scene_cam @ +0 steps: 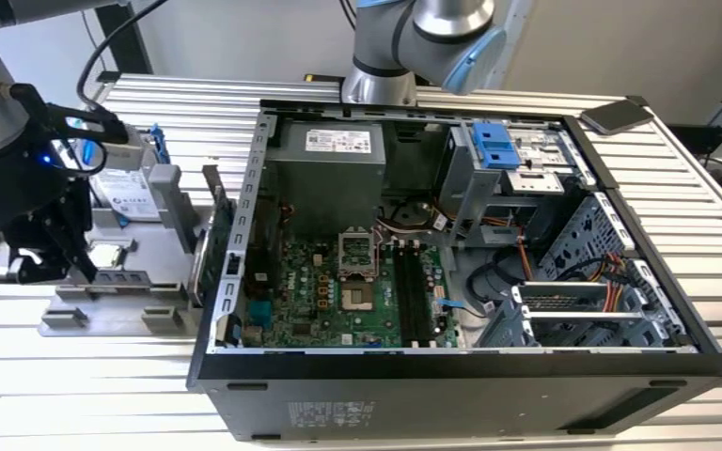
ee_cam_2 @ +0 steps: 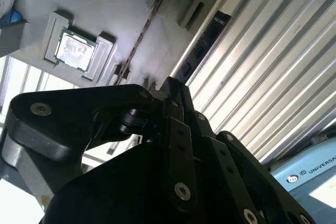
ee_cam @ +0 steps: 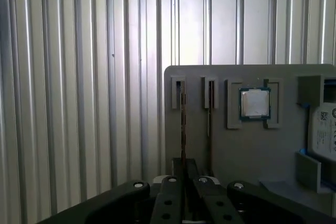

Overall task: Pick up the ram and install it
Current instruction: 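Pick up the ram and move it above insertion slot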

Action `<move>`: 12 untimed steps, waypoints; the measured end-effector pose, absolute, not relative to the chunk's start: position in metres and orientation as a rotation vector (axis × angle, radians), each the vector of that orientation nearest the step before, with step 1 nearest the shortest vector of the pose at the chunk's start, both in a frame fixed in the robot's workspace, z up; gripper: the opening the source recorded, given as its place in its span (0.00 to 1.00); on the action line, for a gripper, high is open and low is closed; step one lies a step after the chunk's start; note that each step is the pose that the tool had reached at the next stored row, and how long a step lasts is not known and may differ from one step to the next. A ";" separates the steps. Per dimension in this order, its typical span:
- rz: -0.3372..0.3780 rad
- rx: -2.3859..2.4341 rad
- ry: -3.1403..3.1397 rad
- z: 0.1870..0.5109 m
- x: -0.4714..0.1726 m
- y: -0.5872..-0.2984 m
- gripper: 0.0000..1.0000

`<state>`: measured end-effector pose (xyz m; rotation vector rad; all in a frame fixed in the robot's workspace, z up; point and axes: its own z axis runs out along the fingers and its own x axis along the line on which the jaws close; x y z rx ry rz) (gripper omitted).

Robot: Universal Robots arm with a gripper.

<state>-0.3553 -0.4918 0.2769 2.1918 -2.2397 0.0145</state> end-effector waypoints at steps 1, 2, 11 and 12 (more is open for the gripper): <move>0.015 2.192 -2.240 0.279 -0.355 -0.492 0.00; 0.015 2.192 -2.240 0.280 -0.355 -0.492 0.00; 0.015 2.191 -2.240 0.298 -0.355 -0.492 0.00; 0.015 2.191 -2.240 0.300 -0.355 -0.492 0.00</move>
